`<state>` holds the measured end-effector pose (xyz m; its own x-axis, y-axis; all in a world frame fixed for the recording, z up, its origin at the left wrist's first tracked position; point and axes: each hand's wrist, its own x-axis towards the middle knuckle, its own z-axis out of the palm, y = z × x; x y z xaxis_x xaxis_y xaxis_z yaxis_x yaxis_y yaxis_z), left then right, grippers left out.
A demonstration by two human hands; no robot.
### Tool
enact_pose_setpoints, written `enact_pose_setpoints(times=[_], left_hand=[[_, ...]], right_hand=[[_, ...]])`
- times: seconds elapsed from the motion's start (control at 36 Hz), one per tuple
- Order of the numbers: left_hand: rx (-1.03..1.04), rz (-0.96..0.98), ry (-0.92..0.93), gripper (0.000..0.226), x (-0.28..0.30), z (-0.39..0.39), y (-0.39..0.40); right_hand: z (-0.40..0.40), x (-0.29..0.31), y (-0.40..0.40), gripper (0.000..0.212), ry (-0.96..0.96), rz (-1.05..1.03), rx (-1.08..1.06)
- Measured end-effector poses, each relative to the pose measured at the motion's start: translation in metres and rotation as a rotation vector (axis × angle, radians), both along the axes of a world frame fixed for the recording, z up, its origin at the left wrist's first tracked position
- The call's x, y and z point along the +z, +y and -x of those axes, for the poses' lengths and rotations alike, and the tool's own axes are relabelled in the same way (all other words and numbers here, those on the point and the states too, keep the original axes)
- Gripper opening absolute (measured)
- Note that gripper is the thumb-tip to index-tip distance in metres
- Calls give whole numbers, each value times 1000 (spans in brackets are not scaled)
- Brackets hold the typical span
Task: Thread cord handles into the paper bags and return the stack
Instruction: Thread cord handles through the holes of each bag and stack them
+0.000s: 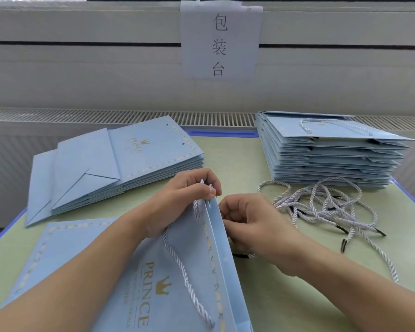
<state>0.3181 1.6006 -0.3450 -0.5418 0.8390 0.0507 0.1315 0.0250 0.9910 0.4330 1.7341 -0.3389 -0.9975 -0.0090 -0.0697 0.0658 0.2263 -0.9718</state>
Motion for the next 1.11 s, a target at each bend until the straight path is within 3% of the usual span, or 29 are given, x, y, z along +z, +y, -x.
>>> enact_pose_setpoints(times=[0.25, 0.39, 0.61, 0.75, 0.83, 0.92, 1.0, 1.11], left_hand=[[-10, 4, 6, 31, 1, -1, 0], [-14, 19, 24, 36, 3, -3, -1], [2, 122, 214, 37, 3, -4, -1], [-37, 174, 60, 36, 5, -1, -6], [-58, 148, 70, 35, 8, -3, -7], [-27, 123, 125, 40, 11, -5, -5], [26, 188, 294, 56, 13, -8, -3], [69, 297, 440, 52, 18, -14, -4]], right_hand=[[1, 0, -6, 32, 50, 29, 17], [1, -6, -10, 10, 44, 90, -70], [-1, -6, -7, 4, -49, 250, -35], [-3, -1, -6, 5, -102, 309, 25], [-5, -1, -4, 14, -117, 324, 46], [-5, -1, -7, 18, -97, 298, 40], [-6, -2, -10, 23, -102, 283, 42], [-6, -3, -8, 24, -61, 287, 12]])
